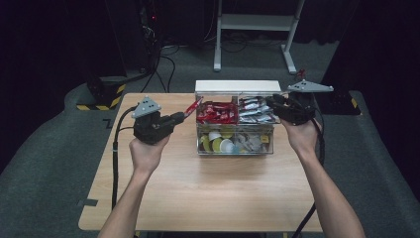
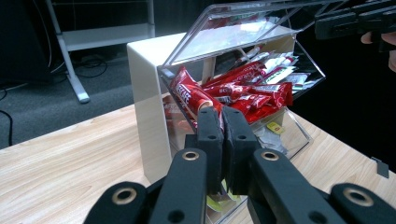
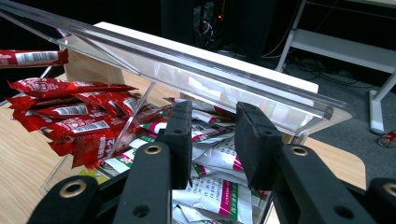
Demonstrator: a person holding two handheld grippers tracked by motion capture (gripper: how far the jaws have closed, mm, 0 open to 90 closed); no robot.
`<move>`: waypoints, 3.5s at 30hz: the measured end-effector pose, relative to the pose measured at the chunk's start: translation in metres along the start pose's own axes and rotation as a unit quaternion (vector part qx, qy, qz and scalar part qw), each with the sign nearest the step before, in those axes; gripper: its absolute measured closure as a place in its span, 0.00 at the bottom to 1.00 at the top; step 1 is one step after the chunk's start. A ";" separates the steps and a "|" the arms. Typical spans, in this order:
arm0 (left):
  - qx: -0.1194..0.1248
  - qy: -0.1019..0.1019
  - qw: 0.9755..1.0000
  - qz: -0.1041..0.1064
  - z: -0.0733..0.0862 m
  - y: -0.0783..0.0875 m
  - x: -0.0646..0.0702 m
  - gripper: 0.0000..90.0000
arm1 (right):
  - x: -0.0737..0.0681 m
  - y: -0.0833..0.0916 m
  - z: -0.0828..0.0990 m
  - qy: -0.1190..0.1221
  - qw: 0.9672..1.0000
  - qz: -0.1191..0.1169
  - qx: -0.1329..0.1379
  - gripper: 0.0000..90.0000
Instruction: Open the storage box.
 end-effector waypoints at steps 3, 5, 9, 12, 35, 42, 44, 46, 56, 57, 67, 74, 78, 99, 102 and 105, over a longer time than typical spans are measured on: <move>0.000 -0.001 1.000 -0.001 0.001 0.003 0.000 0.97 | 0.000 0.000 0.000 0.000 1.000 0.000 0.000 0.75; 0.003 0.000 1.000 -0.001 0.003 0.006 0.000 0.97 | 0.000 0.000 0.000 -0.001 1.000 0.000 0.000 0.75; 0.006 0.002 1.000 -0.001 0.006 0.009 -0.001 0.97 | 0.000 0.000 0.000 0.000 1.000 0.000 0.000 0.75; 0.009 0.005 1.000 0.000 0.008 0.012 -0.002 0.97 | 0.000 0.000 0.000 0.000 1.000 0.000 0.000 0.74; 0.017 0.022 0.999 -0.034 0.027 0.030 -0.017 0.97 | 0.000 0.000 0.000 0.000 1.000 0.000 -0.001 0.74; 0.013 0.037 0.998 -0.041 0.039 0.029 -0.027 0.97 | 0.000 0.000 0.000 0.001 1.000 0.002 -0.001 0.74; 0.012 0.039 0.998 -0.043 0.040 0.029 -0.028 0.97 | 0.000 0.000 0.000 0.001 1.000 0.002 -0.002 0.74; 0.011 0.041 0.998 -0.047 0.043 0.029 -0.030 0.97 | -0.001 0.000 0.000 0.001 1.000 0.002 -0.002 0.74; 0.000 0.049 0.997 -0.056 0.056 0.023 -0.038 0.97 | -0.001 0.000 0.000 0.002 1.000 0.004 -0.003 0.74; 0.000 0.052 0.997 -0.055 0.057 0.023 -0.038 0.97 | -0.001 0.000 0.000 0.002 1.000 0.004 -0.003 0.74; -0.019 0.052 0.996 -0.070 0.068 0.011 -0.041 0.97 | 0.000 0.002 0.000 0.001 1.000 0.005 -0.003 0.74; -0.027 0.055 0.996 -0.069 0.075 0.003 -0.043 0.97 | 0.000 0.002 0.000 0.001 1.000 0.005 -0.003 0.74; -0.029 0.058 0.996 -0.068 0.078 0.000 -0.043 0.97 | 0.000 0.002 0.000 0.001 1.000 0.006 -0.003 0.74; -0.051 0.073 0.994 -0.070 0.101 -0.028 -0.045 0.96 | 0.000 0.002 0.000 0.001 1.000 0.007 -0.003 0.74; -0.055 0.076 0.993 -0.070 0.106 -0.034 -0.044 0.97 | 0.000 0.002 0.000 0.001 1.000 0.006 -0.003 0.74; -0.060 0.078 0.992 -0.073 0.110 -0.040 -0.044 0.96 | -0.001 0.002 0.000 0.001 1.000 0.007 -0.003 0.74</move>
Point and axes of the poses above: each handheld gripper's, and its own axes: y roughly backward along the jaws, z roughly out of its underside, x roughly to its right, the point moved 1 cm from there along -y, roughly forward along the jaws, and after that the axes turned 15 degrees about -x, right-handed, at the moved point
